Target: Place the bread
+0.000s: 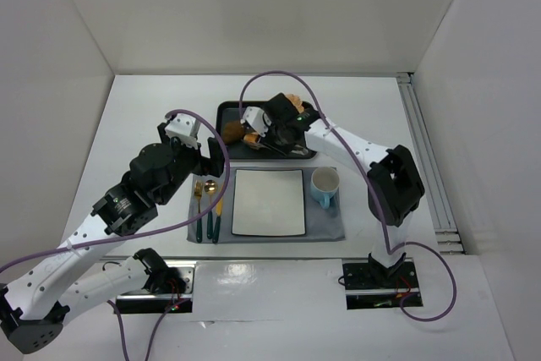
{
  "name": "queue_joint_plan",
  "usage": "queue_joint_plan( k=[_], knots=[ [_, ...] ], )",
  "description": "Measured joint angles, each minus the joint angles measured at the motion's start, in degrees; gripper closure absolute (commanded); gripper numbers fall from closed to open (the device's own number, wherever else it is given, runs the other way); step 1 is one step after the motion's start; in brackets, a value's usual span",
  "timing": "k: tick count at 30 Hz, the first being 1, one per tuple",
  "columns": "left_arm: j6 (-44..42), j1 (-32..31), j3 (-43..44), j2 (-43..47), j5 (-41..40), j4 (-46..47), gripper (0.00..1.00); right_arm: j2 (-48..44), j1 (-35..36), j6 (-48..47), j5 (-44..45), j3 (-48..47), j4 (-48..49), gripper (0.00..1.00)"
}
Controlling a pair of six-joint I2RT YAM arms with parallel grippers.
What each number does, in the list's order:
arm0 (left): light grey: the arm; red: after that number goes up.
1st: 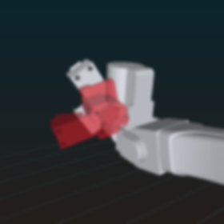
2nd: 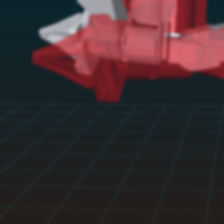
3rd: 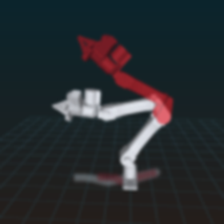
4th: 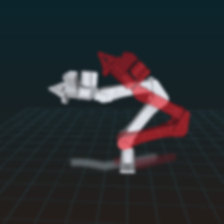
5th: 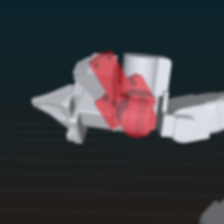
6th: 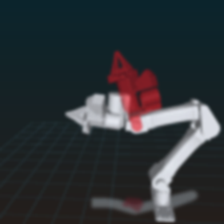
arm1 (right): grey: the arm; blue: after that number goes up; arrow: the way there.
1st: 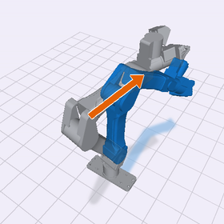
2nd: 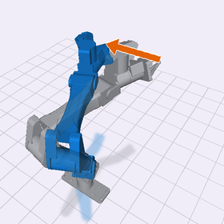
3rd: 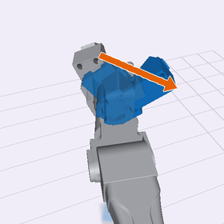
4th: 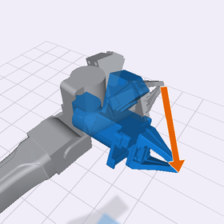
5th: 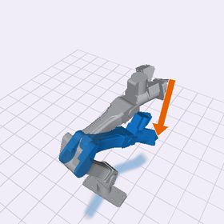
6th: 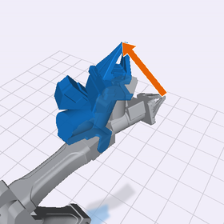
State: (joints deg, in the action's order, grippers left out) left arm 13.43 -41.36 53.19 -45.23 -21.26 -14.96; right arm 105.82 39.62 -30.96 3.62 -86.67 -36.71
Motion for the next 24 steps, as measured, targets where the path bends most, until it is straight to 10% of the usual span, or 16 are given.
queue_joint_plan(
  k=[24],
  knots=[
    [0.0,0.0,0.0,0.0,-1.4,0.0,0.0,-10.4,-0.5,2.0,-11.9,2.5,-0.2,0.78]
  ],
)
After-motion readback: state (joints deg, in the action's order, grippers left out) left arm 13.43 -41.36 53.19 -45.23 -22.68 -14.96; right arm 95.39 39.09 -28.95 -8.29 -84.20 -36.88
